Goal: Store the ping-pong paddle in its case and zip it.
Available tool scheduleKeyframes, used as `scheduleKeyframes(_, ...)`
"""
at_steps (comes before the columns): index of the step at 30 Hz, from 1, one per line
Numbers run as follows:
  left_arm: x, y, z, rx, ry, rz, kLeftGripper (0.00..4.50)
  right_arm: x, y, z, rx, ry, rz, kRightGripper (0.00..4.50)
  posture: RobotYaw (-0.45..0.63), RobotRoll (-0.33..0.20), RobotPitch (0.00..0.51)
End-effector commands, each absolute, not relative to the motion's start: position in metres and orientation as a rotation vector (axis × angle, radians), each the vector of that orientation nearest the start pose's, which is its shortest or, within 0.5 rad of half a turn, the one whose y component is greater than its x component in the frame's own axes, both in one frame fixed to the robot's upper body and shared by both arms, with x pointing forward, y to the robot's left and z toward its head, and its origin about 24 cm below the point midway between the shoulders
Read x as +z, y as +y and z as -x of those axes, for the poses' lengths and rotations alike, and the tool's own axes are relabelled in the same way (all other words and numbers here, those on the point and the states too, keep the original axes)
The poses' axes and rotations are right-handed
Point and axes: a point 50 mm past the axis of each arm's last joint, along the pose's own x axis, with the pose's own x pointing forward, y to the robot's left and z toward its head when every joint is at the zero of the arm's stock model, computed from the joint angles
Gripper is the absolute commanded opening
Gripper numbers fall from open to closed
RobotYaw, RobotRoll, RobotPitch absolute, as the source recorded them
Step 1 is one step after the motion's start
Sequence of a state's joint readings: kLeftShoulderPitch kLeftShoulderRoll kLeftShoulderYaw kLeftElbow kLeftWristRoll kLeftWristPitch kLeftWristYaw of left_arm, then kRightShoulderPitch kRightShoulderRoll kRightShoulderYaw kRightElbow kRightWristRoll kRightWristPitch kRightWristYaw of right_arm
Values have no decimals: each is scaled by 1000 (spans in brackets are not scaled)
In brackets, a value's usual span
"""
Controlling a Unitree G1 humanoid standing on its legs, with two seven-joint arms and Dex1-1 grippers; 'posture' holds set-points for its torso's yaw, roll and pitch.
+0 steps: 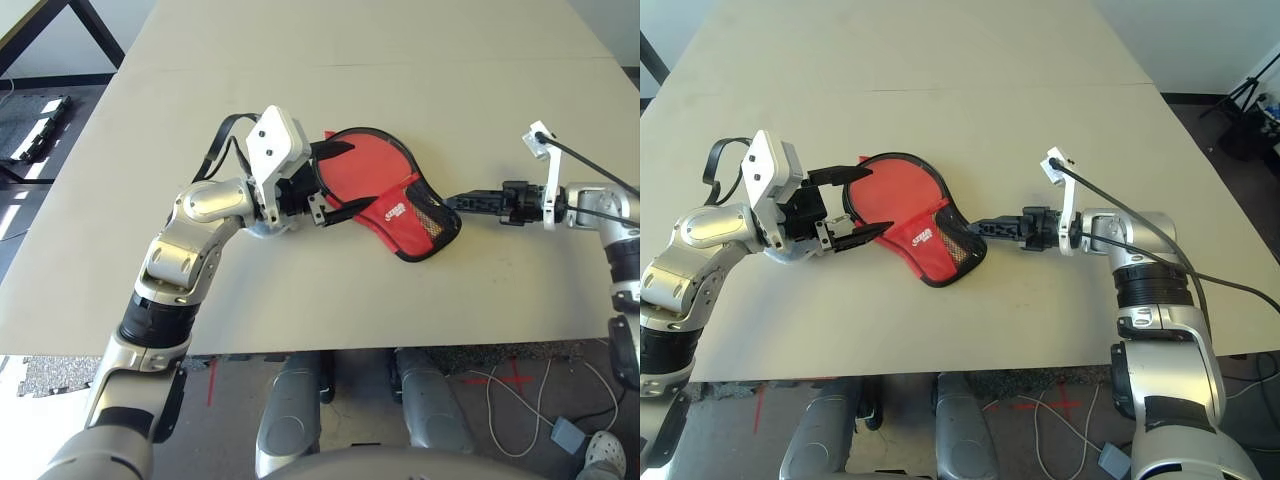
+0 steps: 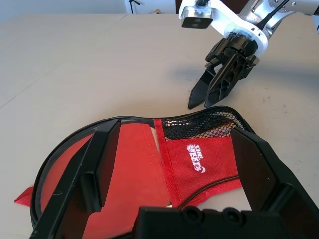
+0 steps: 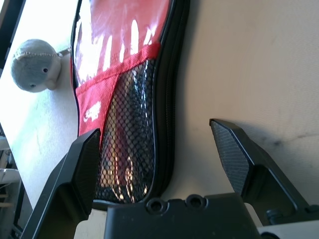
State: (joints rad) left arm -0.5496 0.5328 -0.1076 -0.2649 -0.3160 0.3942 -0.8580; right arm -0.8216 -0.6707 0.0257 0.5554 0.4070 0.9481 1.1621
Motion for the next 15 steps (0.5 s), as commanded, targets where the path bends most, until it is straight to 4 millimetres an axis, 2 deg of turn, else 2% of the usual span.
scheduleKeyframes(1,203,123,-281,-1122,-194,-430,4500,143,-224,-339,906,661,-252,4488,75,0,252)
scheduleKeyframes(6,203,123,-282,-1124,-192,-431,4500,139,-209,-341,933,681,-267,4488,75,0,255)
scheduleKeyframes(15,202,123,-283,-1123,-188,-431,4500,145,-202,-342,965,657,-262,4488,75,0,263)
